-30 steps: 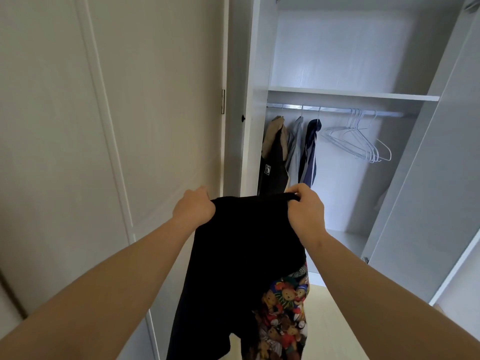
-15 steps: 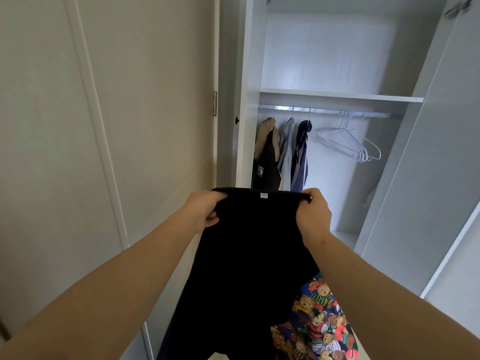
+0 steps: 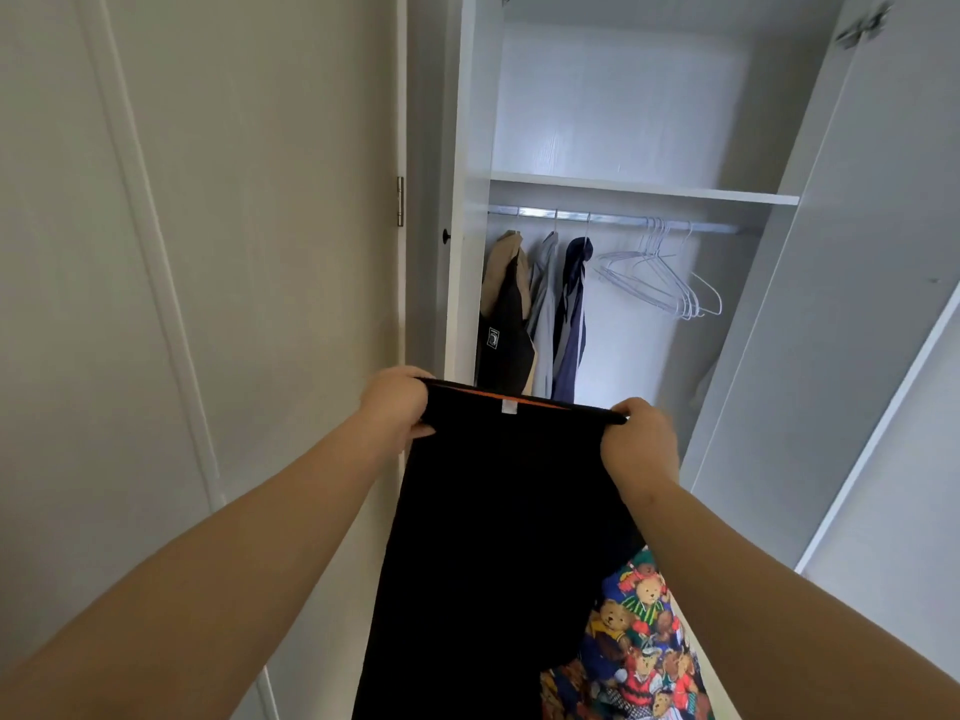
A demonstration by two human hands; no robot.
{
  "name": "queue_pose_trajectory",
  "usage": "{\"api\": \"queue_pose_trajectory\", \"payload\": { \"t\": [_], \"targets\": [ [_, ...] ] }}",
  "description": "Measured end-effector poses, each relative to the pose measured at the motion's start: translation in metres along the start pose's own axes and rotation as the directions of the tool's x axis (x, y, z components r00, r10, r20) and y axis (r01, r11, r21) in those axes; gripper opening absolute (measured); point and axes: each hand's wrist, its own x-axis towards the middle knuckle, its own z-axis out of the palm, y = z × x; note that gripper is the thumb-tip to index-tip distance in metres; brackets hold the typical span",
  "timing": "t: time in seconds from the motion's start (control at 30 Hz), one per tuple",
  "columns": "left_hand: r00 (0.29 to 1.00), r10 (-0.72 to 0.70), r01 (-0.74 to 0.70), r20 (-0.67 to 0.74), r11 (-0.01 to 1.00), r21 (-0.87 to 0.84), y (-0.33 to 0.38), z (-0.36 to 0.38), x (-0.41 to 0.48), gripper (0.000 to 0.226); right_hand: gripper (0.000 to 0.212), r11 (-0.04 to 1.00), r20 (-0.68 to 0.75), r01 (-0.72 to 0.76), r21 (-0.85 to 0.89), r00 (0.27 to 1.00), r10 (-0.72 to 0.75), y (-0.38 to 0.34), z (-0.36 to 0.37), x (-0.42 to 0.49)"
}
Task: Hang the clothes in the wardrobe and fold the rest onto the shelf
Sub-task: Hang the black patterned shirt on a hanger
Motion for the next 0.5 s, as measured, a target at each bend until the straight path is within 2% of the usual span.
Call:
{"api": "queue_pose_trajectory", "payload": {
  "t": [0.1, 0.2, 0.23, 0.3, 0.33, 0.37, 0.4, 0.43, 0.5],
  "targets": [
    [0.996, 0.043, -0.051, 0.083, 0.993, 0.103, -0.005, 0.005, 0.000, 0.016, 0.028, 0.994, 0.043, -0.064, 0.088, 0.997, 0.061, 0.003, 0.000, -0.001],
    [0.993, 0.096, -0.113, 0.075, 0.955, 0.275, -0.007, 0.005, 0.006, 0.016, 0.026, 0.985, 0.018, -0.090, 0.146, 0.996, 0.089, 0.004, -0.007, 0.003],
    [0.986, 0.163, -0.166, 0.041, 0.899, 0.406, -0.008, 0.005, 0.009, 0.016, 0.025, 0.987, 0.000, -0.087, 0.135, 0.996, 0.088, 0.005, -0.009, 0.004],
    [0.949, 0.316, -0.227, 0.005, 0.671, 0.706, -0.011, 0.003, 0.012, 0.012, 0.025, 0.993, -0.032, -0.072, 0.094, 0.997, 0.075, 0.006, -0.014, 0.004],
    [0.934, 0.357, -0.219, -0.001, 0.575, 0.788, -0.014, 0.002, 0.013, 0.012, 0.027, 0.994, -0.046, -0.063, 0.088, 0.997, 0.068, 0.006, -0.016, 0.003],
    [0.932, 0.362, -0.200, -0.007, 0.530, 0.824, -0.018, 0.001, 0.013, 0.014, 0.028, 0.994, -0.062, -0.059, 0.095, 0.996, 0.065, 0.006, -0.017, 0.003],
    [0.943, 0.334, -0.179, -0.010, 0.531, 0.828, -0.021, 0.002, 0.014, 0.017, 0.030, 0.992, -0.078, -0.061, 0.113, 0.994, 0.070, 0.006, -0.018, 0.004],
    [0.962, 0.273, -0.153, -0.014, 0.577, 0.802, -0.023, 0.004, 0.015, 0.023, 0.032, 0.988, -0.093, -0.071, 0.135, 0.992, 0.083, 0.006, -0.018, 0.005],
    [0.998, 0.057, -0.030, -0.023, 0.772, 0.635, -0.024, 0.011, 0.014, 0.035, 0.036, 0.983, -0.113, -0.083, 0.164, 0.988, 0.102, 0.008, -0.019, 0.006]
  ]
}}
